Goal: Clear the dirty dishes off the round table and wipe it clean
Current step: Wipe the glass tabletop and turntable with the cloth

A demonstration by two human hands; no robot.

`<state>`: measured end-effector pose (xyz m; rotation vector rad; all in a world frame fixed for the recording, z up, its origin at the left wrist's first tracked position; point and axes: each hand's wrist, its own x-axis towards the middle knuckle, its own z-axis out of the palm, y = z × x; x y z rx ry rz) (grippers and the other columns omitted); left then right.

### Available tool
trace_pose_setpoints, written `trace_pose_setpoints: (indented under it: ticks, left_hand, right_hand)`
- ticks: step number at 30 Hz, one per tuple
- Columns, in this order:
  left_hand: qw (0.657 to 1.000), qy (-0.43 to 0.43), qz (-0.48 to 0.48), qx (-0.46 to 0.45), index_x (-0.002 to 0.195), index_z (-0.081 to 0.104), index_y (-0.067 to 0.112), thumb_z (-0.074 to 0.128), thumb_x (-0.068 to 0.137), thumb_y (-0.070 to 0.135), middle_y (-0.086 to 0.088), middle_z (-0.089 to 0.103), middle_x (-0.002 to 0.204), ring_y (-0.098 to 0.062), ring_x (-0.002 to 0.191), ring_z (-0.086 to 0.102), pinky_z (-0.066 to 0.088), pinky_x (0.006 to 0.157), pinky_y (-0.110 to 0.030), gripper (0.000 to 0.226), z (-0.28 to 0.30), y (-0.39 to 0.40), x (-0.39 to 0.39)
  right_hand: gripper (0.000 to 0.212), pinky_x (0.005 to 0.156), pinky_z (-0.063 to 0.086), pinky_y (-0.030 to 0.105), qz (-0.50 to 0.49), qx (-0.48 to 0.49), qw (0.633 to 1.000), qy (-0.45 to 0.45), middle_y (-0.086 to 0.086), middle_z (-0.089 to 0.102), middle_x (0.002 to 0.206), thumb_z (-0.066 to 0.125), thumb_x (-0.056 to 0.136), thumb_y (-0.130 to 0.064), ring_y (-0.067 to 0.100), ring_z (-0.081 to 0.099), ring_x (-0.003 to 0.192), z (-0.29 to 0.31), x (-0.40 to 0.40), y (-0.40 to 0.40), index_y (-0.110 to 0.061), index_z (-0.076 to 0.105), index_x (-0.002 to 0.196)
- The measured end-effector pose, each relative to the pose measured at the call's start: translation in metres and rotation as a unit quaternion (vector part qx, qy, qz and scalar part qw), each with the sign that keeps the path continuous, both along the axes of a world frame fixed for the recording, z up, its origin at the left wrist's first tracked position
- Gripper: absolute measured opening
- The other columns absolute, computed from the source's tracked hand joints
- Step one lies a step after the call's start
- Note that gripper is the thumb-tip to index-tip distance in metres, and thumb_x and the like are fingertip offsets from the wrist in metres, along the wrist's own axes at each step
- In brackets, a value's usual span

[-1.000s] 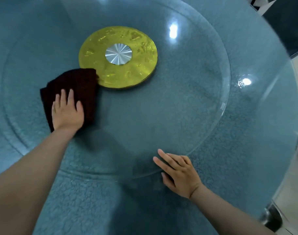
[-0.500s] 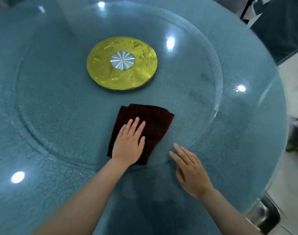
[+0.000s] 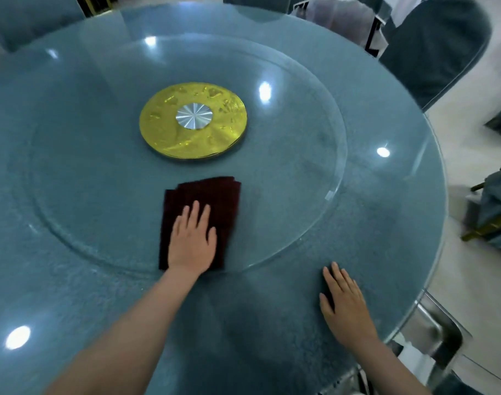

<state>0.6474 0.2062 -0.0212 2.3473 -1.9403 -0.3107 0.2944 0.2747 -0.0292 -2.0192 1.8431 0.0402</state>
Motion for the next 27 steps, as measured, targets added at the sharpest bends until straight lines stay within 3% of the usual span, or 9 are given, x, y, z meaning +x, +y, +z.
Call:
trace_pose_setpoints:
  ticks: [5, 13, 15, 20, 27]
  left_hand:
    - [0.989, 0.002, -0.151, 0.0, 0.15, 0.034, 0.021, 0.034, 0.095, 0.043, -0.007, 0.03, 0.157, -0.028, 0.144, 0.029, 0.02, 0.117, -0.04, 0.06, 0.0, 0.031, -0.07]
    - [0.965, -0.047, -0.258, 0.011, 0.153, 0.024, 0.025, 0.034, 0.096, 0.035, -0.002, 0.024, 0.159, -0.023, 0.146, 0.026, 0.022, 0.119, -0.04, 0.058, -0.009, 0.07, -0.075]
    - [0.973, -0.031, -0.23, 0.007, 0.153, 0.027, 0.024, 0.035, 0.096, 0.035, 0.001, 0.024, 0.159, -0.021, 0.145, 0.027, 0.02, 0.117, -0.038, 0.059, -0.009, 0.076, -0.063]
    - [0.999, 0.013, -0.04, -0.021, 0.147, 0.04, 0.011, 0.026, 0.095, 0.047, -0.007, 0.037, 0.153, -0.026, 0.142, 0.034, 0.025, 0.116, -0.04, 0.064, -0.009, 0.056, -0.014]
    - [0.997, -0.008, 0.082, 0.001, 0.155, 0.013, 0.012, 0.024, 0.101, 0.047, -0.005, 0.009, 0.163, -0.023, 0.15, 0.006, 0.006, 0.122, -0.038, 0.065, -0.006, -0.002, 0.037]
  right_hand:
    - [0.061, 0.122, 0.004, 0.031, -0.014, 0.028, 0.999, 0.014, -0.003, -0.003, 0.164, 0.038, 0.102, -0.035, 0.016, -0.001, 0.151, 0.016, 0.009, 0.0, -0.023, 0.012, 0.156]
    - [0.064, 0.123, 0.009, 0.033, -0.026, 0.043, 0.999, 0.02, -0.002, -0.004, 0.164, 0.038, 0.101, -0.033, 0.019, -0.001, 0.151, 0.02, 0.017, 0.022, -0.023, 0.009, 0.157]
    - [0.063, 0.123, 0.007, 0.034, -0.031, 0.043, 0.998, 0.024, -0.002, -0.004, 0.164, 0.038, 0.101, -0.034, 0.019, -0.002, 0.151, 0.019, 0.019, 0.026, -0.023, 0.008, 0.157]
    - [0.065, 0.121, 0.008, 0.034, -0.049, -0.006, 0.999, 0.005, -0.001, 0.004, 0.164, 0.044, 0.098, -0.032, 0.019, 0.003, 0.151, 0.022, 0.025, 0.0, -0.02, 0.017, 0.155]
    - [0.075, 0.122, 0.004, 0.033, 0.076, -0.039, 0.996, 0.015, 0.0, -0.003, 0.164, 0.045, 0.095, -0.026, 0.019, 0.002, 0.151, 0.021, 0.058, -0.082, -0.016, 0.005, 0.157]
